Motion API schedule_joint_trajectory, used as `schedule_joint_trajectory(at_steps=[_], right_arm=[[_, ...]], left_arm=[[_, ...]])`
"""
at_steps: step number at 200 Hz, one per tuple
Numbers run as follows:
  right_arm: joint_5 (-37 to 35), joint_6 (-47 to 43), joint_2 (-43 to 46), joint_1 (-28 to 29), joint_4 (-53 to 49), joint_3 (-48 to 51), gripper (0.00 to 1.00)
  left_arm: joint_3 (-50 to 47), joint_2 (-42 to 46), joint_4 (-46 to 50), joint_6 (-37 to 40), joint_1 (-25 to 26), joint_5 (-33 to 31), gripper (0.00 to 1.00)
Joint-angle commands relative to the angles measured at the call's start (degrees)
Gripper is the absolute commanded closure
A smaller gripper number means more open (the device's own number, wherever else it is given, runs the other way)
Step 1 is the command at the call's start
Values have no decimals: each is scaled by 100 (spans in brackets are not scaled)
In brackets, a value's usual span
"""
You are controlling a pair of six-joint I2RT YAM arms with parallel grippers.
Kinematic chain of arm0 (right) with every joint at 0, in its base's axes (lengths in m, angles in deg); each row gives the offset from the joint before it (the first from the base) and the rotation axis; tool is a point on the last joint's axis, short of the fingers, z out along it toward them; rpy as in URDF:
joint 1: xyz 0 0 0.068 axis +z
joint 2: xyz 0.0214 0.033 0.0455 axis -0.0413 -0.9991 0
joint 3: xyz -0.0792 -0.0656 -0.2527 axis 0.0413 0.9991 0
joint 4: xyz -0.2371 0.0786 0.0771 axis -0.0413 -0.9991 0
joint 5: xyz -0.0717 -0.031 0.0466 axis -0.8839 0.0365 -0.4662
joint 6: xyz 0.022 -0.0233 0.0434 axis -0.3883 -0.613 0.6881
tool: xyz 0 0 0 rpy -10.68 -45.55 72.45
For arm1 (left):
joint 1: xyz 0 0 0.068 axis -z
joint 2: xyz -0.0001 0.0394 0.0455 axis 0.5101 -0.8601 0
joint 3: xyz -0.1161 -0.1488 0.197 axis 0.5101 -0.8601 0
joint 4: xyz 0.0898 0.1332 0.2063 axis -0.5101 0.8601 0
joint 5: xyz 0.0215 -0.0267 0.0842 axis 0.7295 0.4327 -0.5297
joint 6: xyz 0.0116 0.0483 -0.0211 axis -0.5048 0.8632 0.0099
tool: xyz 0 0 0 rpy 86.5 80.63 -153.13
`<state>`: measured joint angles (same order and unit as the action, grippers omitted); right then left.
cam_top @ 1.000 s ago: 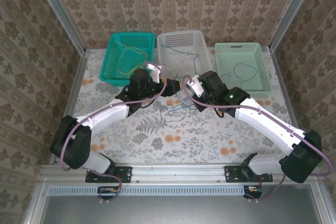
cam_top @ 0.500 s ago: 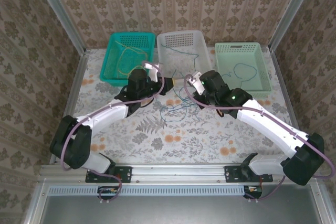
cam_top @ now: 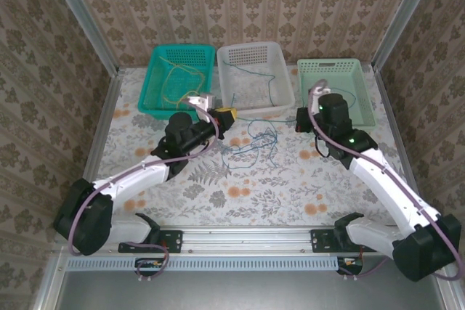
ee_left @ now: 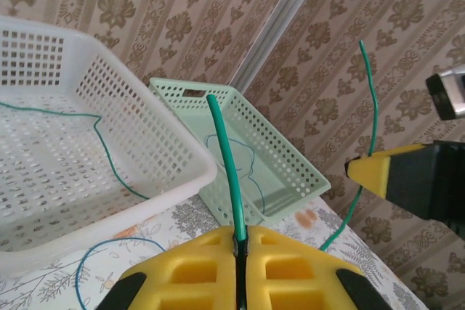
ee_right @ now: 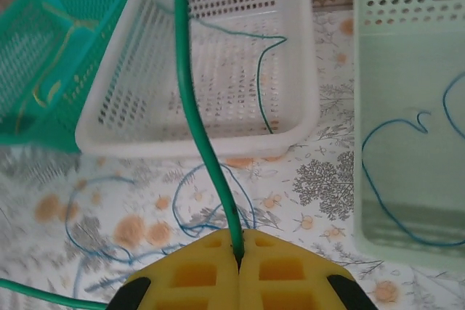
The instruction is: Untangle the cables
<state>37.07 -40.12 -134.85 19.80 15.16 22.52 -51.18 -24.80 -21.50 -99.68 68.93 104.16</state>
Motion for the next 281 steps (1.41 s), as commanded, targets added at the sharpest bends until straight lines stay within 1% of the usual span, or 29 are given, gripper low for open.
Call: schedule_joint_trajectory(at_steps=[1,13,35,53,71,107,142,173,194,200,209,220,223,231,234,237,239,242,244,245,249,251,252,257,260,265,281], right_arm=[[508,1482,285,-527,812,495,100],[785,2024,346,-671,1329,767,100],[1012,2983,265,-704,2183,1184,100],[1074,3753,166,-714,2946,1529,100],[1066,4551,103,-798,3421,1811,100],[1072,6098,72,-1078,4100,2326,100],[1365,7331,-162,-1210,4730,2548,100],[1665,7935,-332,-1208,4678,2504,100],[1761,8160,-398,-1207,4756,2531,100],[1768,8082,-402,-1214,4790,2488,100],[1868,7730,-398,-1224,4619,2272,100],[2024,7030,-394,-1218,4172,1859,100],[2058,6767,-398,-1218,4006,1707,100],[2111,6052,-398,-1205,3432,1281,100],[2093,5794,-386,-1188,3180,1128,100],[2049,5533,-377,-1173,2957,973,100],[2004,5381,-373,-1159,2797,887,100],[1934,5152,-360,-1136,2624,772,100],[1887,5037,-356,-1123,2532,698,100],[1863,4954,-351,-1117,2497,665,100],[1759,4710,-342,-1102,2343,548,100],[1694,4604,-338,-1084,2261,506,100],[1670,4557,-333,-1080,2226,472,100],[1508,4323,-328,-1060,2054,361,100],[1413,4215,-328,-1044,1971,304,100],[1271,4032,-344,-1033,1900,230,100],[1119,3623,-565,-1022,2027,36,100]], left_arm=[[-276,182,-877,263,66,-693,91],[-361,154,-1209,348,209,-838,91],[-427,6,-1822,592,507,-1093,92],[-507,-97,-2329,804,711,-1299,92],[-624,-106,-2681,994,836,-1542,92],[-719,54,-2733,1337,975,-1665,92],[-774,72,-2749,1573,1093,-1684,92],[-860,131,-2799,1763,1152,-1794,92],[-865,195,-2741,1968,1208,-1858,92],[-864,217,-2712,1991,1209,-1869,92],[-849,230,-2651,2010,1210,-1886,92],[-823,254,-2552,2013,1204,-1978,91],[-815,261,-2510,2004,1208,-2035,89],[-795,280,-2397,1970,1207,-2224,76],[-787,297,-2353,1960,1204,-2286,66],[-785,308,-2315,1957,1209,-2371,60],[-785,325,-2288,1964,1208,-2410,53],[-781,349,-2244,1978,1209,-2505,46],[-791,368,-2217,1989,1210,-2560,39],[-792,378,-2203,1990,1206,-2584,37],[-799,423,-2133,2004,1206,-2671,24],[-802,462,-2093,2008,1209,-2725,22],[-802,462,-2079,2018,1210,-2754,18],[-803,531,-1987,2054,1209,-2858,7],[-809,575,-1939,2079,1203,-2915,3],[-811,647,-1845,2114,1207,-2990,0],[-863,883,-1639,2211,1200,-3063,0]])
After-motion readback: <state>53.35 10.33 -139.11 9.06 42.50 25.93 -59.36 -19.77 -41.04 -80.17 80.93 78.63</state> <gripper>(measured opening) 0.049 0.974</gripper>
